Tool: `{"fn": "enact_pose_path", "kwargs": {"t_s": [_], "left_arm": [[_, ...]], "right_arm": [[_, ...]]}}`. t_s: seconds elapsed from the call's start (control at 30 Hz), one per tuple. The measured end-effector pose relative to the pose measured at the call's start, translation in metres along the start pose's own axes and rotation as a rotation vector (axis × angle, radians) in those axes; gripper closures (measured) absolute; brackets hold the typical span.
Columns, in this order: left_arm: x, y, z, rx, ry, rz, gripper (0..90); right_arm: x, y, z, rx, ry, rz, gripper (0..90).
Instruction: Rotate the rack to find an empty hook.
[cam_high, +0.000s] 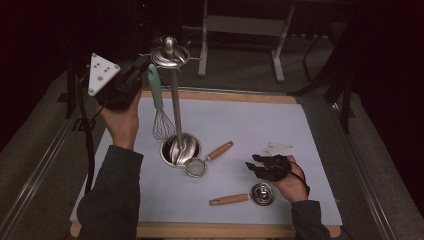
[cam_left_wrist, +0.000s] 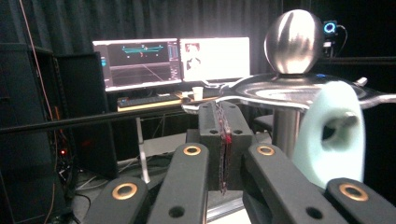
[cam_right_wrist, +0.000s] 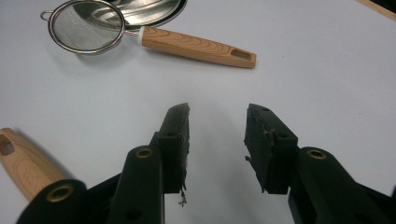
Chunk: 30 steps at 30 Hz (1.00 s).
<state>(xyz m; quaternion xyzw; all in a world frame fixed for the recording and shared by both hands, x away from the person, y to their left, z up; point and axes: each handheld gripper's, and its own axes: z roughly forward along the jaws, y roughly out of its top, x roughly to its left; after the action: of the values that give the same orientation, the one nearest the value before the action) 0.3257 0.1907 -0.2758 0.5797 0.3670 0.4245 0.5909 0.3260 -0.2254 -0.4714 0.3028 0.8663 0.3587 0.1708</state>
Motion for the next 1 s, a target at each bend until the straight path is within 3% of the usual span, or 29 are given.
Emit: {"fn": "enact_pose_path", "kwargs": {"t_s": [0.33,0.53,1.0], "left_arm": [[0.007,-0.032,-0.019,0.09,-0.026,0.03,87.6],[0.011,-0.056,-0.032,0.135,-0.03,0.01,85.5],[0.013,-0.112,-0.04,0.26,-0.011,-0.023,82.6]], "right_arm": [[-0.001,-0.001,-0.001,0.006,-0.003,0.001,59.6],[0.0,-0.002,0.001,0.013,-0.003,-0.001,59.1],[0.001,-0.002,0.001,0.019,-0.002,-0.001,58.4]]}}
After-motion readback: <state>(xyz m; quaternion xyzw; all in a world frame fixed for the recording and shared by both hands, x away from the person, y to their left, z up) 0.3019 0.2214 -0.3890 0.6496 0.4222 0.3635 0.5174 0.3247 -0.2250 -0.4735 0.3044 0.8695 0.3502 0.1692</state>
